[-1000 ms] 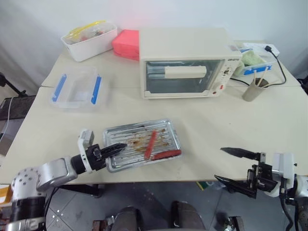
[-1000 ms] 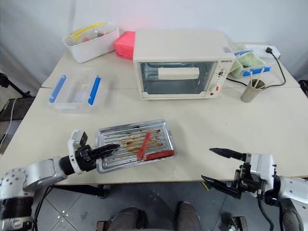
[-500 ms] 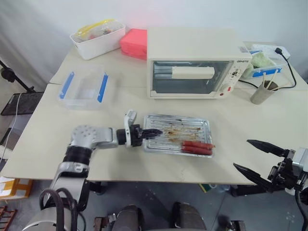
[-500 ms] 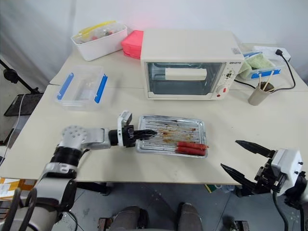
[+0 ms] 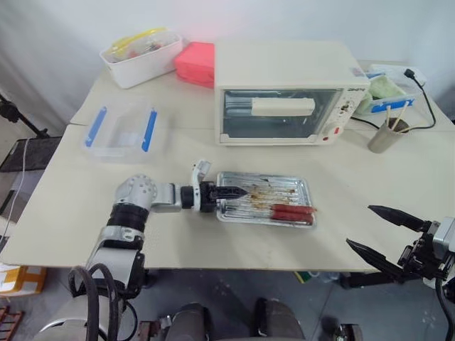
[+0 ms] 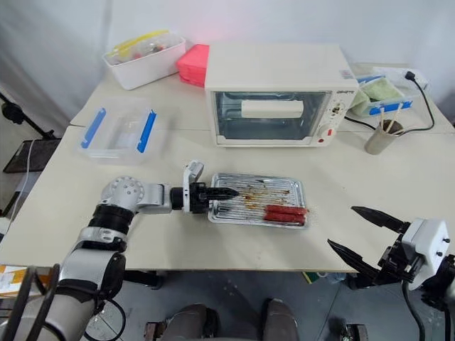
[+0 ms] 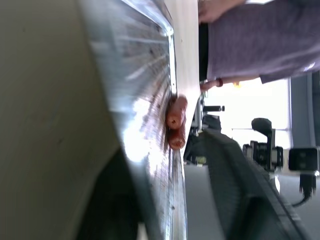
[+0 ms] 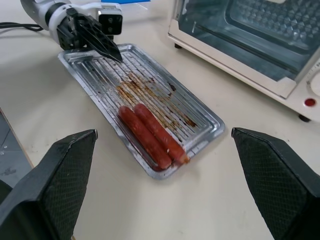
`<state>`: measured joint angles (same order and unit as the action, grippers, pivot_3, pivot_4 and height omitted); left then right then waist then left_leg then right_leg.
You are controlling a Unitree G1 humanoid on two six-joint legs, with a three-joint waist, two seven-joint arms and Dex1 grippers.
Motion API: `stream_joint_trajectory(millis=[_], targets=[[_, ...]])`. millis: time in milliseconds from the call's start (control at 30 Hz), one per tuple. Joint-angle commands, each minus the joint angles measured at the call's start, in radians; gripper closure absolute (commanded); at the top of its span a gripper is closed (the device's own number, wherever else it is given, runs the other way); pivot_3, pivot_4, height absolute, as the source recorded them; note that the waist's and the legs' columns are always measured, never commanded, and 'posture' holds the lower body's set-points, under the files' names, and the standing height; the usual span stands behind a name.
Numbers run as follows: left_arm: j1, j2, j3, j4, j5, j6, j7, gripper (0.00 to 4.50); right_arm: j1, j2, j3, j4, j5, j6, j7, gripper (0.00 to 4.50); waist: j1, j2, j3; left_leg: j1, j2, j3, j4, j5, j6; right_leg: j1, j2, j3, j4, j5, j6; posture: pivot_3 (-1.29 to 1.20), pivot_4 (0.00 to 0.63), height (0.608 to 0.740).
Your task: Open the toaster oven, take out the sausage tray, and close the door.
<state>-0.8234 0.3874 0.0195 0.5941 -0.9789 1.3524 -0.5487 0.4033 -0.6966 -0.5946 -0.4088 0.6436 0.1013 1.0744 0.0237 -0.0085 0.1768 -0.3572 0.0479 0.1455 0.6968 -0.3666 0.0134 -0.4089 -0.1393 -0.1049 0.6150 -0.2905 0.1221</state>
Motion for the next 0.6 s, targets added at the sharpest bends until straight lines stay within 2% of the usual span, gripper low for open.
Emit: stream_joint_trajectory(millis=[33, 67, 167, 233, 300, 367, 433, 467, 600], targets=[[0.12, 0.175, -0.033, -0.245, 0.08, -0.095, -0.176, 1.2, -0.008, 0.0, -0.009, 0.04, 0.0, -0.036, 0.031, 0.0, -0.021, -0.001, 0.001, 0.001, 0.002, 0.0, -0.002, 0.0, 0.0, -0.002, 0.001, 0.001, 0.001, 0.0, -0.001, 0.0, 0.15, 0.74], [0.153, 0.211, -0.059, -0.3, 0.111, -0.14, -0.218, 0.89, -0.01, -0.002, -0.006, 0.047, -0.001, -0.041, 0.037, 0.0, -0.026, -0.001, 0.001, 0.001, 0.002, 0.0, -0.002, 0.0, -0.001, -0.002, 0.001, 0.001, 0.002, -0.001, -0.001, 0.0, 0.15, 0.74], [0.325, 0.427, -0.156, -0.489, 0.3, -0.459, -0.456, 0.04, -0.036, -0.017, 0.0, 0.086, -0.001, -0.052, 0.065, 0.0, -0.032, 0.0, 0.0, 0.004, 0.002, 0.0, -0.005, 0.0, -0.003, -0.002, 0.002, 0.003, 0.002, -0.001, -0.003, 0.0, 0.15, 0.74], [0.428, 0.516, -0.138, -0.533, 0.371, -0.649, -0.571, 0.04, -0.062, -0.028, 0.004, 0.113, 0.001, -0.054, 0.08, 0.0, -0.035, 0.001, 0.0, 0.004, 0.003, 0.0, -0.005, 0.0, -0.004, -0.002, 0.002, 0.003, 0.001, -0.002, -0.003, 0.0, 0.15, 0.74], [0.496, 0.523, -0.038, -0.506, 0.38, -0.782, -0.591, 0.04, -0.096, -0.043, 0.019, 0.146, 0.0, -0.057, 0.109, 0.0, -0.035, 0.002, 0.0, 0.004, 0.004, 0.001, -0.006, -0.001, -0.005, -0.003, 0.002, 0.003, -0.003, -0.002, -0.004, 0.0, 0.15, 0.74], [0.526, 0.49, 0.051, -0.477, 0.393, -0.894, -0.555, 0.04, -0.129, -0.057, 0.036, 0.179, -0.002, -0.059, 0.136, 0.0, -0.028, 0.003, 0.001, 0.004, 0.003, 0.001, -0.006, -0.002, -0.004, -0.004, 0.0, 0.004, -0.003, -0.002, -0.004, 0.0, 0.15, 0.74], [0.563, 0.456, 0.099, -0.467, 0.463, -1.133, -0.569, 0.04, -0.157, -0.071, 0.054, 0.207, 0.001, -0.054, 0.165, 0.0, -0.017, 0.003, 0.001, 0.003, 0.003, 0.0, -0.005, -0.002, -0.003, -0.004, -0.001, 0.002, -0.002, -0.002, -0.004, 0.0, 0.15, 0.74], [0.601, 0.479, 0.094, -0.468, 0.515, -1.247, -0.621, 0.04, -0.17, -0.082, 0.066, 0.216, 0.003, -0.052, 0.193, 0.0, -0.013, 0.003, 0.001, 0.002, 0.003, 0.0, -0.005, -0.002, -0.003, -0.005, -0.003, 0.002, -0.002, -0.002, -0.004, 0.0, 0.15, 0.74], [0.662, 0.482, 0.147, -0.49, 0.531, -1.346, -0.65, 0.04, -0.241, -0.134, 0.126, 0.25, 0.003, -0.03, 0.275, 0.0, -0.015, 0.003, 0.001, 0.002, 0.001, 0.003, -0.006, -0.004, 0.001, -0.005, -0.006, -0.002, -0.002, -0.002, -0.003, 0.0, 0.15, 0.74]])
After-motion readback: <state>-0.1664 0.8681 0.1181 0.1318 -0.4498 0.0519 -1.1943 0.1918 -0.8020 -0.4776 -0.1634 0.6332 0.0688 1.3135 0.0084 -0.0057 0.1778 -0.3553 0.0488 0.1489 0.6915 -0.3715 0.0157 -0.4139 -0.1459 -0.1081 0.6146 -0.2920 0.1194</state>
